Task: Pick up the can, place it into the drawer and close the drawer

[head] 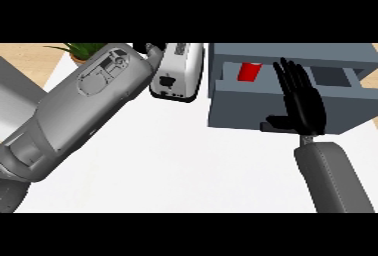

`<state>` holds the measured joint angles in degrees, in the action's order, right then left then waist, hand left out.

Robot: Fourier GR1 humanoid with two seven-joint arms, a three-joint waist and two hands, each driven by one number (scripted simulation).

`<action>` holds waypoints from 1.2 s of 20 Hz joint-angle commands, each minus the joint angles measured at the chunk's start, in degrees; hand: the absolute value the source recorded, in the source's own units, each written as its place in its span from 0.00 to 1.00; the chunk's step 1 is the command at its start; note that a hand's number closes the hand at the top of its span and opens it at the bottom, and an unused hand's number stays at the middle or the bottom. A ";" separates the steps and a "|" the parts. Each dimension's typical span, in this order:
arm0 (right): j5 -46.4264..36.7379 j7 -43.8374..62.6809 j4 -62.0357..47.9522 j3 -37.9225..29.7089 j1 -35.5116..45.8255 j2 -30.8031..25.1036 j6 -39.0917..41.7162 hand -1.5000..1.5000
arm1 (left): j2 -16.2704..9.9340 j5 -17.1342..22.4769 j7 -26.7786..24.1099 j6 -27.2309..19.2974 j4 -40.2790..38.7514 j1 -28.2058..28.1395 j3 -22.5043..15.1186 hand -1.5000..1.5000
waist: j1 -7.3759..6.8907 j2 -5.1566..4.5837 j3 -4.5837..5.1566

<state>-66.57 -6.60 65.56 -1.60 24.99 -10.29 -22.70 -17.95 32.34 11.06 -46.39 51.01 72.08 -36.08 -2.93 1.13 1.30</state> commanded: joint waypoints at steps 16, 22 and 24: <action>-4.39 1.65 -37.07 -9.10 24.62 1.48 -19.54 0.00 | -8.80 -2.59 3.54 1.62 17.91 -14.74 0.28 0.00 | -2.04 -2.12 -1.40; -4.85 2.70 -44.23 -10.23 33.69 1.33 -19.43 0.00 | -9.29 -4.94 5.29 0.14 20.48 -15.82 -0.25 0.00 | -2.03 -2.50 -1.43; -5.00 3.00 -46.33 -10.96 34.47 0.07 -19.96 0.00 | -9.65 -5.01 4.00 -0.48 23.51 -19.82 -0.03 0.00 | -2.28 -2.49 -1.41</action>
<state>-71.39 -4.91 24.20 -11.59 54.35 -10.99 -41.88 -28.28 28.49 15.52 -45.22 72.04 54.94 -35.78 -4.27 -0.60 0.20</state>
